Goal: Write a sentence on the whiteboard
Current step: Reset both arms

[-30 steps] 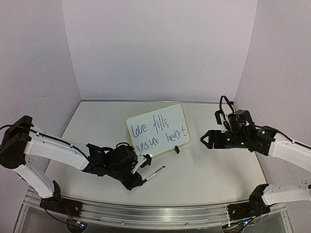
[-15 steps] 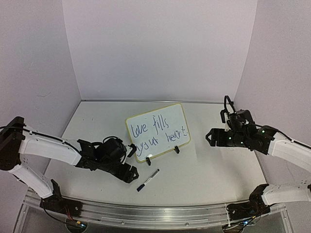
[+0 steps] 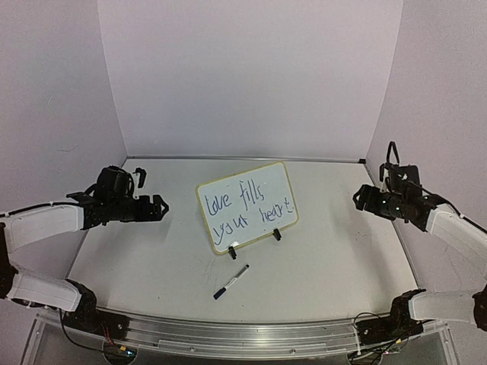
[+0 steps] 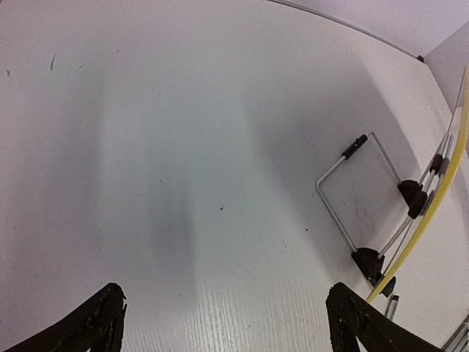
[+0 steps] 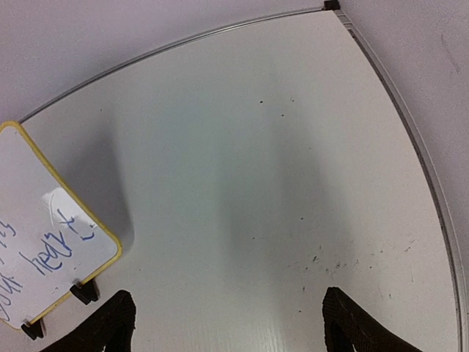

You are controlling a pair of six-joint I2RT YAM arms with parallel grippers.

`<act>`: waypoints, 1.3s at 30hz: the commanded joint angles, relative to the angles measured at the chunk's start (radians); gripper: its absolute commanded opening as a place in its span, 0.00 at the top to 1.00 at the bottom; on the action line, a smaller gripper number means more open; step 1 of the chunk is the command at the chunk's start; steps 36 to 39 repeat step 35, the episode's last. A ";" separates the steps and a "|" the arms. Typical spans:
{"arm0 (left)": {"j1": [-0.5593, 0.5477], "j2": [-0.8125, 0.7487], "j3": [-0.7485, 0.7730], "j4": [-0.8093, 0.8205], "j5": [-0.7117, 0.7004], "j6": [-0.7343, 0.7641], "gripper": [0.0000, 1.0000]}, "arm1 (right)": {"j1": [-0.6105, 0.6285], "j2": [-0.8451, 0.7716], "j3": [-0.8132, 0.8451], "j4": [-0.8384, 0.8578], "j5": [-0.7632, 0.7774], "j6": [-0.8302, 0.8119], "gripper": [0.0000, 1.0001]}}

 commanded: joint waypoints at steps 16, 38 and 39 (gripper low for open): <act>0.288 -0.054 -0.194 0.647 -0.320 0.192 0.01 | -0.114 -0.285 -0.469 0.635 0.154 -0.184 0.15; 0.287 -0.061 -0.323 0.771 -0.350 0.216 0.00 | -0.113 -0.385 -0.541 0.670 0.207 -0.199 0.14; 0.287 -0.061 -0.323 0.771 -0.350 0.216 0.00 | -0.113 -0.385 -0.541 0.670 0.207 -0.199 0.14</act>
